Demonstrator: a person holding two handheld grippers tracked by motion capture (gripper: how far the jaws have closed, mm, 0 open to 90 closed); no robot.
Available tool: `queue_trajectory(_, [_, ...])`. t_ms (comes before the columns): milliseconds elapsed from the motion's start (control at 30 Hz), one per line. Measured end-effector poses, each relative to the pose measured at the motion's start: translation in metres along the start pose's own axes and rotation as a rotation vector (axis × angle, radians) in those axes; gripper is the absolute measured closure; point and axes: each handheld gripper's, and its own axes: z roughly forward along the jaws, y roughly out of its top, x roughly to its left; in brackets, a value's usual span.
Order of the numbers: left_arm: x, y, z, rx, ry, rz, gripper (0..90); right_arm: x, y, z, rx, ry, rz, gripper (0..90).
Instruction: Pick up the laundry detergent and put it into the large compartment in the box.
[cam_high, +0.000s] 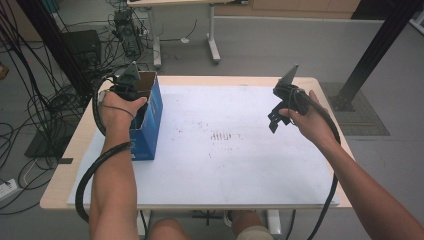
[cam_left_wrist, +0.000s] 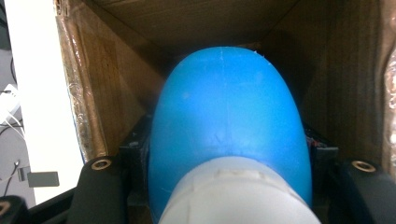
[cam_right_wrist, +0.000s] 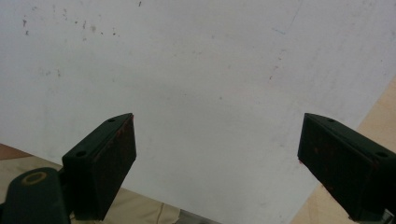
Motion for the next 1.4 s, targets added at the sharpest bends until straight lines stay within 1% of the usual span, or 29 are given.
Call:
queue_trajectory(33, [0.0002, 0.0002, 0.0, 0.0, 0.0, 0.006, 37.7, -0.0002, 0.0001, 0.0002, 0.0, 0.0, 0.001, 11.3])
queue_trajectory(133, [0.0002, 0.0004, -0.0001, 0.001, 0.001, 0.006, 37.7, -0.0002, 0.0004, 0.0007, 0.002, 0.001, -0.002, 11.3])
queue_trajectory(267, [0.0002, -0.0002, 0.0, 0.0, 0.0, 0.0, 37.7, -0.0001, 0.0005, 0.0004, 0.001, 0.002, 0.0, 11.3])
queue_trajectory(733, [-0.0006, -0.001, 0.0001, -0.005, 0.002, 0.005, 37.7, -0.0001, 0.0002, 0.0003, 0.001, 0.001, -0.001, 11.3])
queue_trajectory(900, [-0.0007, -0.0013, 0.0002, -0.005, 0.001, 0.001, 37.7, 0.0, 0.0004, 0.0005, 0.001, 0.001, -0.003, 11.2])
queue_trajectory(1067, [-0.0043, 0.0009, 0.0002, 0.001, 0.008, 0.005, 37.6, 0.0035, 0.0032, -0.0011, 0.0, -0.001, -0.012, 11.3])
queue_trajectory(1167, [-0.0037, 0.0022, 0.0003, 0.004, 0.008, 0.001, 37.6, 0.0064, 0.0043, -0.0027, -0.005, 0.001, -0.022, 11.3])
queue_trajectory(1400, [-0.0023, 0.0028, 0.0004, 0.006, 0.004, 0.003, 37.6, 0.0052, 0.006, 0.0012, 0.005, 0.002, -0.02, 11.3])
